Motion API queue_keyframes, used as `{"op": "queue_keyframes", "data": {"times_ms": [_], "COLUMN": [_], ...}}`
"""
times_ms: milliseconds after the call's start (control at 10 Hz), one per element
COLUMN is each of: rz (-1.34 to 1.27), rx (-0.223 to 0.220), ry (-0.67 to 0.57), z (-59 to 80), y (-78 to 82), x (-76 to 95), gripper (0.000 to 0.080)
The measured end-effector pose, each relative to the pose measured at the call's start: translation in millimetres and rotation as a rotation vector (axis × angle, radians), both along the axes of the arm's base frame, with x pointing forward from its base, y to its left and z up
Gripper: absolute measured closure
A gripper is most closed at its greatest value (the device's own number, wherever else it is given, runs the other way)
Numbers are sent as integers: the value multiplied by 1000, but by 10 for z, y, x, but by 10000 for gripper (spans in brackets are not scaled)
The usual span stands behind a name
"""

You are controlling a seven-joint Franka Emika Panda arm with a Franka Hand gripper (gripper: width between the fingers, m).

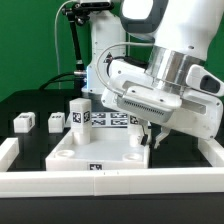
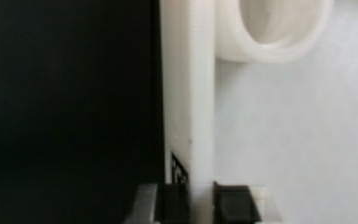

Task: Assemble square table

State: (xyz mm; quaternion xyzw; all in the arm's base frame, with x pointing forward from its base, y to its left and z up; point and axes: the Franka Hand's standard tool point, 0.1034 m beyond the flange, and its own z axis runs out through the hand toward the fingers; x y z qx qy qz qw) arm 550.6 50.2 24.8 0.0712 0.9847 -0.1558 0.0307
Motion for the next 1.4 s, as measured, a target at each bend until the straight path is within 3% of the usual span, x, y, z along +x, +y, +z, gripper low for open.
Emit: {"op": "queue_keyframes", "data": {"times_ms": [300, 800, 1200, 1400], "rz": [47, 48, 92, 93], "rx": [-7, -18, -31, -35], "ry": [6, 12, 36, 40], "z": [0, -6, 33, 31], "y": [175, 156, 473, 508], "x": [-27, -40, -29, -3], "gripper": [741, 741, 741, 741]}}
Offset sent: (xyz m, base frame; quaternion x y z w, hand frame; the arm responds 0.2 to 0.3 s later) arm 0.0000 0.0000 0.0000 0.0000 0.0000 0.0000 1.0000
